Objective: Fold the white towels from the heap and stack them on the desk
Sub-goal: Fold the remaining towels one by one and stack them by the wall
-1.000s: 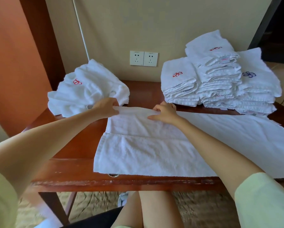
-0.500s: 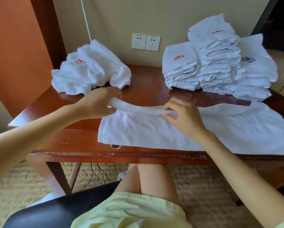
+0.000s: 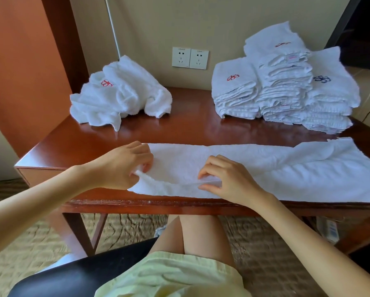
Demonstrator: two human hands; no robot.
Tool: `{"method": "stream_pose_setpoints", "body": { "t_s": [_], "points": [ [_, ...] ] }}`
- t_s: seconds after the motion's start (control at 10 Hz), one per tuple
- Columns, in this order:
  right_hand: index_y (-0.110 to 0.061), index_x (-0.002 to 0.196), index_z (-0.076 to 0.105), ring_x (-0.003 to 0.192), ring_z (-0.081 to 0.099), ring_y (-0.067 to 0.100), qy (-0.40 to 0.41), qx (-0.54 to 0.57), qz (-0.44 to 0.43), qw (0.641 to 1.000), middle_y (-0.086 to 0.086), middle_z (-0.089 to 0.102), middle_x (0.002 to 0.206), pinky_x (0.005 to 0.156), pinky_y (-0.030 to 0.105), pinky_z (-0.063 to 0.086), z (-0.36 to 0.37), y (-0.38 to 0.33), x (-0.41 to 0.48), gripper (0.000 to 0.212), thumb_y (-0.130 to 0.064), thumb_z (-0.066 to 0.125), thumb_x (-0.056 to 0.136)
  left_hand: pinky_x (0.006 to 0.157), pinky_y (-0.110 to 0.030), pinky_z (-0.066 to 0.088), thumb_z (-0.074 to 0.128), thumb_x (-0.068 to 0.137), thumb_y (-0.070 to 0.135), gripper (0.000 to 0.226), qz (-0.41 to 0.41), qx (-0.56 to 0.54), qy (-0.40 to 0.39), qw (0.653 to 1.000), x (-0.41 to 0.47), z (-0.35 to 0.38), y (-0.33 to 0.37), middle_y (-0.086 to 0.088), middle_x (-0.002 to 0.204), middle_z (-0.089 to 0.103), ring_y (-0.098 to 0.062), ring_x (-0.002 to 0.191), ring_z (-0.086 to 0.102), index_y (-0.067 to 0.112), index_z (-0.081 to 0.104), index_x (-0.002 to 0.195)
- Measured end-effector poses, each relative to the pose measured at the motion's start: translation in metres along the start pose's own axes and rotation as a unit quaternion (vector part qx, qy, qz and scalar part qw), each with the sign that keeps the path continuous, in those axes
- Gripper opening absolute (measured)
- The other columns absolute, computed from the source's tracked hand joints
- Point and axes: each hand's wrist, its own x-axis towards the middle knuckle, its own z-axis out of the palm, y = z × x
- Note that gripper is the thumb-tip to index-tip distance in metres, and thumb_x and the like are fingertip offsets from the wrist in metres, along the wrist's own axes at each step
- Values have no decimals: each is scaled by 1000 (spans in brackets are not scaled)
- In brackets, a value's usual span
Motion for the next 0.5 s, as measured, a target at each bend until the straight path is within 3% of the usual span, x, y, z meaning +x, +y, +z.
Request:
{"method": "stream_pose_setpoints", "body": {
  "t_s": [0.1,0.2,0.3,0.4,0.5],
  "points": [
    [-25,92,71,86,56,4,-33,94,51,994,-17,58,91,71,21,50,-14,2,-1,23,-46,63,86,80,-20,39,50,73,22,28,-33,-9,-58,998,10,-6,-3,23,99,46,-5,97,43,33,56,98],
    [-22,89,71,85,59,7,-29,116,116,986,-15,60,88,75,26,52,-29,20,-6,20,-38,59,92,77,-18,45,54,83,33,16,-46,14,-96,994,26,-7,0,26,95,50,1,92,49,47,48,89],
    [-27,91,70,81,60,8,4,111,201,973,-16,63,88,72,31,51,-42,56,-20,14,-35,59,93,76,-26,52,30,77,84,49,-86,31,-111,990,68,8,-14,20,87,60,-3,84,59,43,57,85],
    [-29,104,68,81,62,5,54,100,283,952,-17,63,89,73,31,53,-57,96,-38,14,-31,61,93,72,-27,53,32,75,87,56,-63,19,-87,994,108,-5,19,17,82,61,-2,76,59,38,58,83],
    [-28,104,68,85,64,9,113,83,349,927,-13,67,93,78,36,54,-78,132,-58,14,-24,62,92,71,-19,47,54,86,62,27,-5,-46,-73,996,154,-15,86,20,89,61,2,79,56,37,61,95]
  ]
}}
